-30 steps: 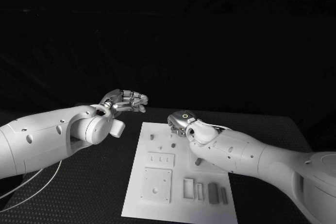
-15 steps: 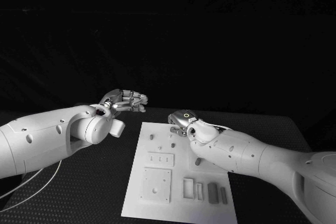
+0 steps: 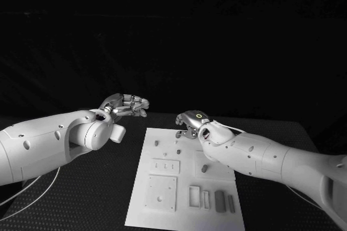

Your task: Assemble the parts on the task board

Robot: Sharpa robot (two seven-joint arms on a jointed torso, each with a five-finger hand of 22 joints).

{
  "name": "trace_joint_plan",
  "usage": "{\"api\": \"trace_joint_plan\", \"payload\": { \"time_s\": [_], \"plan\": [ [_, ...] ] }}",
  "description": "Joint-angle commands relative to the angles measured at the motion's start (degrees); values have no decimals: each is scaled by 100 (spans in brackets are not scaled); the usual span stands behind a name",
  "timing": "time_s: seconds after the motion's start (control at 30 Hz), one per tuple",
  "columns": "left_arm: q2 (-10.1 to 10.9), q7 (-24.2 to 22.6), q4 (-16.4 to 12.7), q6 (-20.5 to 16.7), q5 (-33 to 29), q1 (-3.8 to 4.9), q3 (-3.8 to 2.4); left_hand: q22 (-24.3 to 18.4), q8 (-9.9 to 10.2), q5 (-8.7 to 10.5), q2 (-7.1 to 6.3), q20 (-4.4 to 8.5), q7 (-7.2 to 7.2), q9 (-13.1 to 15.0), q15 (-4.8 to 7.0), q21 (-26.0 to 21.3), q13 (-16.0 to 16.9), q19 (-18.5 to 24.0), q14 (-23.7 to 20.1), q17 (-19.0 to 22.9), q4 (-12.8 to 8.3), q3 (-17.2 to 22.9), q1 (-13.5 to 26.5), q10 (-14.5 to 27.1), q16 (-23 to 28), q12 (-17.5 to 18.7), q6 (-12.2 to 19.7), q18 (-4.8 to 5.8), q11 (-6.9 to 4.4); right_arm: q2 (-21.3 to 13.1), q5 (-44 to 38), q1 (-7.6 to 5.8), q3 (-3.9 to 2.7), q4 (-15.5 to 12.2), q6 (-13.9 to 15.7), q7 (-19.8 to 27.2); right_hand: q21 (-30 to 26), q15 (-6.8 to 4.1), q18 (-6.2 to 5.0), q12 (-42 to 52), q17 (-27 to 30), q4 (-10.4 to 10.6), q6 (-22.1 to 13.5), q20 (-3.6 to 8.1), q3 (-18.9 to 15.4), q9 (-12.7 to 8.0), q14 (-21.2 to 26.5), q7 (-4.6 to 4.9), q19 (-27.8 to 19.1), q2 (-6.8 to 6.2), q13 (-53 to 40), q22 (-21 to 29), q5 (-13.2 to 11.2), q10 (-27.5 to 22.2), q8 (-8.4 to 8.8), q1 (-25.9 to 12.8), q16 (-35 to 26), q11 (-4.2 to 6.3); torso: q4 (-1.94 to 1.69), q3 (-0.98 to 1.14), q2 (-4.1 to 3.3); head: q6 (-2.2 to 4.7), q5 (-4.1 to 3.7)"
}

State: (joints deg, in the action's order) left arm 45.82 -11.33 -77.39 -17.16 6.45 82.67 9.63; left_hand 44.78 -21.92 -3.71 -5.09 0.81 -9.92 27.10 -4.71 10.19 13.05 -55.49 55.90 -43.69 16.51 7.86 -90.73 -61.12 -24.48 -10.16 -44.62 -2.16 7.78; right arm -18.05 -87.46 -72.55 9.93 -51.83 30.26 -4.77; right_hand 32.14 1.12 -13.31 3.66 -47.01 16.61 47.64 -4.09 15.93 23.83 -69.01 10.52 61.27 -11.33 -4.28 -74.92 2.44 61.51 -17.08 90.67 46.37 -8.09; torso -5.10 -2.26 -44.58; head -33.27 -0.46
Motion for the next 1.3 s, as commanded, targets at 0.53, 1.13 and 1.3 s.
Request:
{"api": "trace_joint_plan", "payload": {
  "time_s": [0.53, 1.13, 1.3],
  "plan": [
    [-28, -104, 172, 37, 22, 12, 27, 7, 22, 33, -31, 12, -1, 10, -10, -39, 11, -11, 29, -14, 5, -32, 32, 11, 32, 33, 7, 9, 45, -1172, 3250, -416, -194, -1066, -1204, 204, -97, 257, 18, 28, -93, -1583, -566, -192, 3350, 105, 991, 269, -955, -246, -10, -162, 34, -434, 105, -656, 117, -207, 174, 23, 153, 101, 24],
    [21, -96, 97, 74, 22, 2, 34, 9, 25, 34, -29, 13, 0, 15, -9, -44, 15, -15, 32, -19, 5, -32, 36, 6, 37, 38, 4, 9, 44, -1528, 44, -444, -167, -977, -1537, -82, 1072, -289, -169, 765, -161, -3246, -11, 137, 1206, 540, 172, -45, -222, -390, -617, -103, 29, 816, -468, -4059, 883, 354, 310, 73, 215, 69, -96],
    [10, -92, 91, 95, 22, -7, 34, 10, 27, 34, -27, 14, 1, 17, -9, -47, 17, -17, 35, -22, 5, -32, 39, 5, 40, 41, 3, 9, 43, -1413, -209, -345, -139, -701, -1374, -135, 1094, -354, -169, 887, -164, -3277, 149, 157, 1107, 585, 104, -114, -182, -409, -696, -106, 9, 1014, -560, -4130, 918, 402, 283, 67, 211, 55, -142]
  ]
}}
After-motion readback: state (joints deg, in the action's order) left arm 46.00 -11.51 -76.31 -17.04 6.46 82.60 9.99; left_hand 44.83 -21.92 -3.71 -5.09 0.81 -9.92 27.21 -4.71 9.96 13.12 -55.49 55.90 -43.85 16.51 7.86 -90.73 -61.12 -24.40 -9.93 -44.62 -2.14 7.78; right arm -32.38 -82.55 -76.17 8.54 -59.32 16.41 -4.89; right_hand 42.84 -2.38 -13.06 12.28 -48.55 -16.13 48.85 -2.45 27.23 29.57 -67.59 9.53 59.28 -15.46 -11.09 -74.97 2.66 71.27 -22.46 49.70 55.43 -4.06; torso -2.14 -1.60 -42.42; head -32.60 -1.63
